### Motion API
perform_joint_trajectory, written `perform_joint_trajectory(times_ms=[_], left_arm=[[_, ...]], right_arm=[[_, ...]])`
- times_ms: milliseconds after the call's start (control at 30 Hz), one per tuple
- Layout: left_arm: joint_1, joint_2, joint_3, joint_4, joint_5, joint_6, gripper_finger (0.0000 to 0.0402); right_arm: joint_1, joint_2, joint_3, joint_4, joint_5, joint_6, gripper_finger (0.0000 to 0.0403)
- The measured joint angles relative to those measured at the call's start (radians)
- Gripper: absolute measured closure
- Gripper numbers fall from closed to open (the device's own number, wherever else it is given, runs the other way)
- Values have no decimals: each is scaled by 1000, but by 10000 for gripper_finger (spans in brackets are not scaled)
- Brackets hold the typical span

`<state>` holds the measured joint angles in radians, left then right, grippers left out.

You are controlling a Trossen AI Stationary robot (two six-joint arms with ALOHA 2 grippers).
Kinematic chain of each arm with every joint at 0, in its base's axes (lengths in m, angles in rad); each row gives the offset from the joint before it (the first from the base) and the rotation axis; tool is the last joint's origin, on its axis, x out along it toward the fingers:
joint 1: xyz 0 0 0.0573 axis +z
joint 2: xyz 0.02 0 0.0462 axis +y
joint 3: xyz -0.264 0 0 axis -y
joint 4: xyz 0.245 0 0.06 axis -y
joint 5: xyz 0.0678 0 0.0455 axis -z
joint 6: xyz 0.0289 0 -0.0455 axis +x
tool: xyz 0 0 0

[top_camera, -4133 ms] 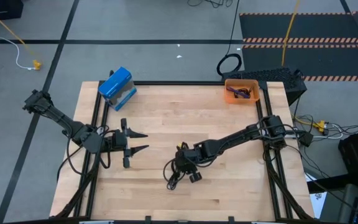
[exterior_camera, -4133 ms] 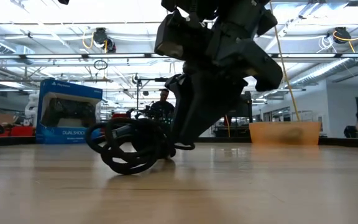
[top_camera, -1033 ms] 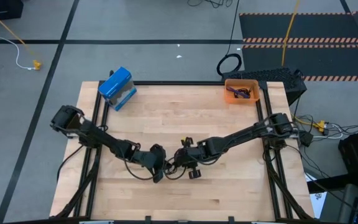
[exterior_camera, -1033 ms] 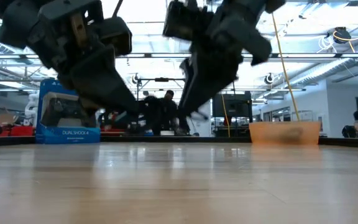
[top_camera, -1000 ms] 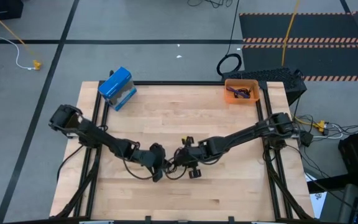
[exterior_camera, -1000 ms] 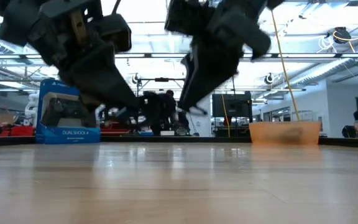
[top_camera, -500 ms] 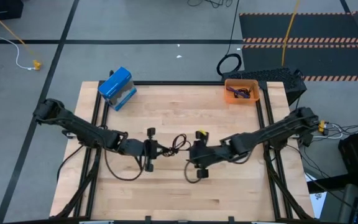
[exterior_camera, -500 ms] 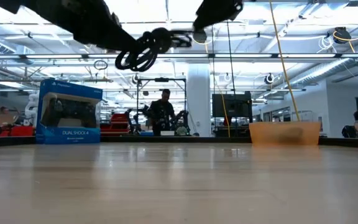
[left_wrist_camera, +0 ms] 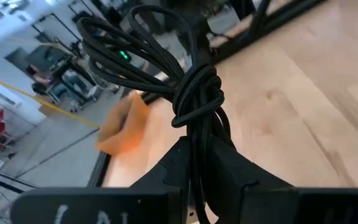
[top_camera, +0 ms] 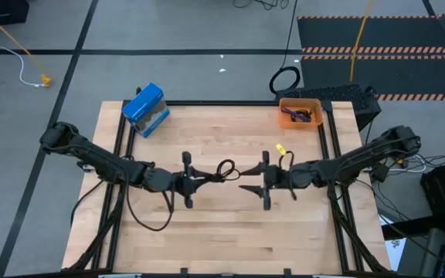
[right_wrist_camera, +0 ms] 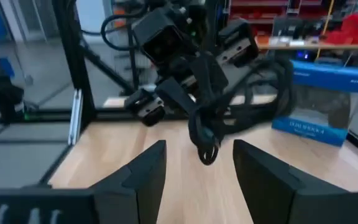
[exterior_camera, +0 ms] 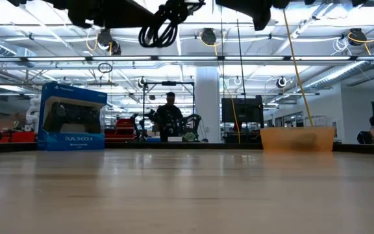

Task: Pick and place USB-C Cables
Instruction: Put the black charger cable into the orange bin

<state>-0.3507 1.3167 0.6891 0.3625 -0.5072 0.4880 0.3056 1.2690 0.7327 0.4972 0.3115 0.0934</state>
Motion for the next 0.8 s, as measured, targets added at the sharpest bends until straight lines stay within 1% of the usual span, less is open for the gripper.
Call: perform_joint_trajectory(times_ms=[67, 167, 233, 333, 567, 733, 800], left_arm=[[-3, 0, 0, 20, -2, 4, 353], [-10, 0, 0, 42, -2, 11, 353], [-15, 0, 0, 82, -2, 41, 353], [-24, 0, 0, 126, -2, 87, 353], [-27, 0, 0, 163, -1, 122, 353], [-29, 27, 0, 173, 6, 133, 353], [-35, 39, 0, 209, 8, 147, 353]], right_arm=[[-12, 2, -32, 63, -6, 11, 222], [-30, 10, -39, 78, -46, 49, 222], [-34, 25, -39, 93, -77, 61, 222], [-36, 51, -39, 161, -105, 63, 222], [-38, 88, -39, 323, -107, 55, 222], [-38, 115, -39, 364, -108, 71, 222], [-38, 118, -39, 374, -107, 79, 221]])
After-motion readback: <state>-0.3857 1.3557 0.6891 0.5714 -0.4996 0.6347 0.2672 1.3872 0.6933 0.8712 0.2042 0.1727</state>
